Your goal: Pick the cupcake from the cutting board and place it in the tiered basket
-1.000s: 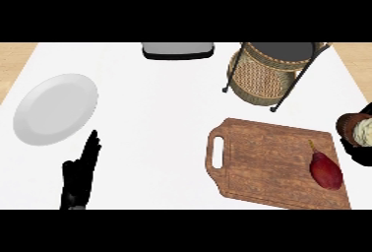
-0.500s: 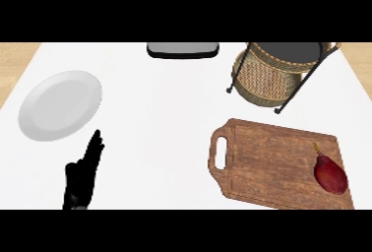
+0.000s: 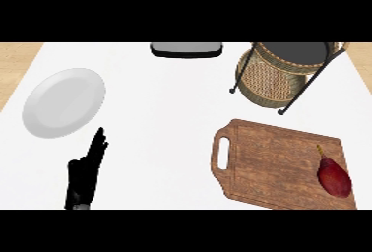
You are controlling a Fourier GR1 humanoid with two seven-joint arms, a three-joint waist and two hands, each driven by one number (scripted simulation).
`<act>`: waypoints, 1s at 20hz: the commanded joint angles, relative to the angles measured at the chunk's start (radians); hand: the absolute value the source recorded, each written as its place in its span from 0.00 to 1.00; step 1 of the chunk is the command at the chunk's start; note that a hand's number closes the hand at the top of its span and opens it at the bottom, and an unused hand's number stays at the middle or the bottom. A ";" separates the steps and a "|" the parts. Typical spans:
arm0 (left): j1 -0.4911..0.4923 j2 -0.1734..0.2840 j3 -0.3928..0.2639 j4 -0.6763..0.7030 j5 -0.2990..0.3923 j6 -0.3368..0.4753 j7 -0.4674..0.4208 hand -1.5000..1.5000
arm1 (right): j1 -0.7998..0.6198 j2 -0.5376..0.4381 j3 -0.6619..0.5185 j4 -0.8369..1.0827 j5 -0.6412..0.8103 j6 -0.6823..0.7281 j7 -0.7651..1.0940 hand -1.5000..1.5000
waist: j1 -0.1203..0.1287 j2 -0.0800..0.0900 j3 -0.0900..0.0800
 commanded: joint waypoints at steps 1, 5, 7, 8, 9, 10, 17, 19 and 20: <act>-0.013 -0.007 0.011 0.025 0.002 -0.004 -0.016 0.50 | -0.151 0.016 0.108 0.142 0.088 -0.050 0.032 1.00 | 0.005 0.002 0.000; -0.033 -0.022 -0.001 0.074 -0.031 0.015 -0.029 0.50 | -0.253 0.024 0.122 0.400 0.124 -0.098 -0.109 1.00 | 0.013 0.006 0.000; -0.038 0.001 -0.006 -0.011 -0.028 0.002 0.075 0.50 | -0.237 0.045 0.116 0.465 0.114 -0.119 -0.204 1.00 | 0.008 0.004 0.001; 0.040 -0.004 0.008 0.002 -0.011 -0.006 -0.019 0.50 | -0.202 0.079 0.141 0.411 0.144 -0.149 -0.191 1.00 | 0.002 0.001 0.000; -0.033 -0.012 0.011 0.032 -0.012 -0.005 0.014 0.50 | -0.296 0.060 0.153 0.505 0.138 -0.107 -0.178 1.00 | 0.005 0.003 0.000; -0.006 0.021 0.039 0.042 0.004 -0.031 -0.020 0.50 | -0.308 0.064 0.162 0.491 0.137 -0.088 -0.164 1.00 | 0.003 0.001 0.000; -0.013 -0.015 -0.004 -0.054 -0.021 -0.006 0.069 0.50 | -0.347 0.172 0.237 0.767 0.270 -0.244 -0.309 1.00 | 0.010 0.003 0.001; 0.015 -0.018 -0.014 -0.033 -0.040 -0.004 0.022 0.50 | -0.413 0.152 0.211 0.855 0.280 -0.249 -0.337 1.00 | 0.007 0.003 0.000; 0.023 -0.034 -0.022 -0.020 -0.057 0.023 0.010 0.50 | -0.380 0.189 0.228 0.883 0.311 -0.304 -0.333 1.00 | 0.010 0.004 0.001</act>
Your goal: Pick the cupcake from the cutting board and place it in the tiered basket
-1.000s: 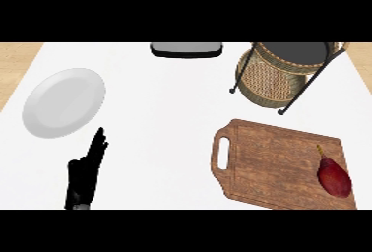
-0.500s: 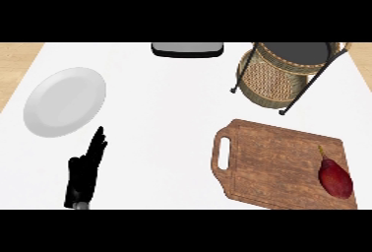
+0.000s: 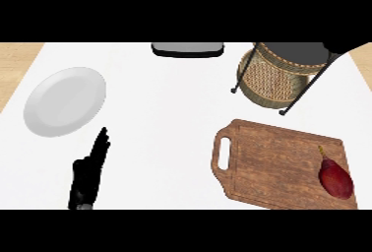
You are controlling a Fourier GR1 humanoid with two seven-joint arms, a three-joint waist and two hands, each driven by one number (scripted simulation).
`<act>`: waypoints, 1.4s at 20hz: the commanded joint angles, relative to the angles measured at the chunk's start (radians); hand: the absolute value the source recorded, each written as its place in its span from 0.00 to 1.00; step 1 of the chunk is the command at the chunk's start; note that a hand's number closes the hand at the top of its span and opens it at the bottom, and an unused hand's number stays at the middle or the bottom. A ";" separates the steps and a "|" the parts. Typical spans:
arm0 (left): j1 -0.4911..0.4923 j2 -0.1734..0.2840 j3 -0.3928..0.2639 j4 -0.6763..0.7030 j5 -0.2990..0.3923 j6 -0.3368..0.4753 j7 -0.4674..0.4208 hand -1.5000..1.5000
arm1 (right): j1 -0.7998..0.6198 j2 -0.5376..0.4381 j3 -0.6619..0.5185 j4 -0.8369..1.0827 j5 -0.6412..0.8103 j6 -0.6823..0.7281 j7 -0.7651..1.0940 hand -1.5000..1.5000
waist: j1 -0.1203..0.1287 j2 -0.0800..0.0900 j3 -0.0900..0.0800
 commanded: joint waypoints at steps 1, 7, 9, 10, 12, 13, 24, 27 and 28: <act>-0.027 0.033 0.047 0.058 0.030 -0.042 -0.030 0.50 | -0.061 0.030 0.003 0.170 0.057 -0.074 -0.050 1.00 | -0.001 0.001 0.000; -0.054 0.016 0.044 0.065 0.010 -0.020 -0.020 0.50 | -0.072 0.097 -0.069 0.317 0.009 -0.169 -0.120 1.00 | -0.002 0.002 0.000; 0.002 0.007 0.034 0.057 0.019 -0.029 -0.067 0.50 | -0.103 0.123 -0.133 0.346 -0.065 -0.166 -0.116 1.00 | 0.009 0.004 0.001; -0.025 -0.027 0.014 0.064 -0.007 0.009 -0.045 0.50 | -0.100 0.151 -0.156 0.364 -0.087 -0.193 -0.111 0.00 | 0.008 0.005 0.001; 0.008 0.017 0.031 -0.015 0.025 -0.034 -0.005 0.50 | -0.087 0.152 -0.200 0.394 -0.137 -0.199 -0.171 0.00 | 0.010 0.003 0.002; -0.016 -0.018 0.010 0.061 0.007 -0.022 -0.046 0.50 | -0.090 0.146 -0.227 0.416 -0.161 -0.214 -0.223 0.00 | 0.007 0.007 0.001; -0.035 -0.010 0.043 0.082 0.004 -0.006 -0.044 0.50 | -0.112 0.128 -0.387 0.339 -0.305 -0.377 -0.331 0.00 | -0.013 0.000 0.000; 0.009 0.016 0.025 -0.006 0.011 -0.040 -0.004 0.50 | -0.082 0.053 -0.428 0.332 -0.293 -0.451 -0.314 0.00 | -0.010 -0.003 0.001; -0.018 0.001 0.054 0.029 0.022 -0.013 0.006 0.50 | -0.069 0.024 -0.437 0.292 -0.286 -0.468 -0.283 0.00 | -0.025 -0.006 0.000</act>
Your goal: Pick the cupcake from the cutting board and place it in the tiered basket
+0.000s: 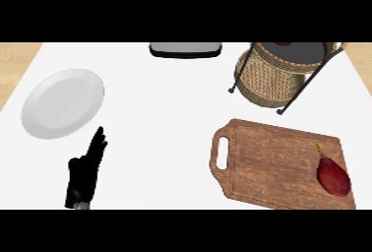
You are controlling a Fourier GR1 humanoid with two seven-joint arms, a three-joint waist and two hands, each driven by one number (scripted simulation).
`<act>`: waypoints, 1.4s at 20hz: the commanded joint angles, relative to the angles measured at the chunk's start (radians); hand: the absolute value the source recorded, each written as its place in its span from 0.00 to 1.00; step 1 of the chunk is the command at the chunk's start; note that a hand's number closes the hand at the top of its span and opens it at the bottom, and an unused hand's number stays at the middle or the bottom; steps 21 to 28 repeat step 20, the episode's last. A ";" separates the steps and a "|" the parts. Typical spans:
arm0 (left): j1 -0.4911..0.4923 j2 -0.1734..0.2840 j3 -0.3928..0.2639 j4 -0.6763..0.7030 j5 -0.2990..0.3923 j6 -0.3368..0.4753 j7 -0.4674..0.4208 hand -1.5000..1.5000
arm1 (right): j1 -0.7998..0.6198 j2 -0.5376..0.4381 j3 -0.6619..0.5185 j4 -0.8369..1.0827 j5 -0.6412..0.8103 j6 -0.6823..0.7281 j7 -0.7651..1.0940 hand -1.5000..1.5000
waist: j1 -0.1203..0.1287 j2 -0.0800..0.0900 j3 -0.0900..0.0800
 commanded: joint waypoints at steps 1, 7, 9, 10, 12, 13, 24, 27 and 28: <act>-0.003 0.010 0.007 -0.009 0.003 -0.005 0.023 0.50 | 0.028 -0.126 -0.068 -0.004 -0.005 -0.055 0.015 0.00 | -0.007 0.001 0.000; 0.018 0.000 0.020 0.031 0.002 0.003 -0.040 0.50 | 0.181 -0.256 -0.171 -0.163 -0.109 0.051 0.143 0.00 | -0.033 -0.006 -0.001; 0.045 -0.006 0.006 -0.033 -0.001 0.013 -0.005 0.50 | 0.289 -0.315 -0.239 -0.201 -0.189 0.170 0.122 0.00 | -0.044 -0.010 0.000; 0.058 -0.004 0.020 0.014 0.005 0.009 -0.036 0.50 | 0.334 -0.339 -0.276 -0.214 -0.219 0.199 0.102 0.00 | -0.049 -0.009 0.000; 0.039 -0.010 0.005 -0.014 -0.007 0.017 -0.006 0.50 | 0.432 -0.381 -0.342 -0.201 -0.282 0.294 0.054 0.00 | -0.044 -0.007 0.001; 0.027 -0.014 0.014 0.033 0.002 0.008 -0.025 0.50 | 0.458 -0.424 -0.374 -0.186 -0.305 0.340 0.047 0.00 | -0.046 -0.005 0.001; -0.004 -0.002 0.014 0.009 -0.015 0.012 0.002 0.50 | 0.708 -0.556 -0.574 -0.112 -0.473 0.644 -0.039 0.00 | -0.038 -0.004 0.001; -0.004 -0.002 0.014 0.009 -0.015 0.012 0.002 0.50 | 0.708 -0.556 -0.574 -0.112 -0.473 0.644 -0.039 0.00 | -0.038 -0.004 0.001; -0.004 -0.002 0.014 0.009 -0.015 0.012 0.002 0.50 | 0.708 -0.556 -0.574 -0.112 -0.473 0.644 -0.039 0.00 | -0.038 -0.004 0.001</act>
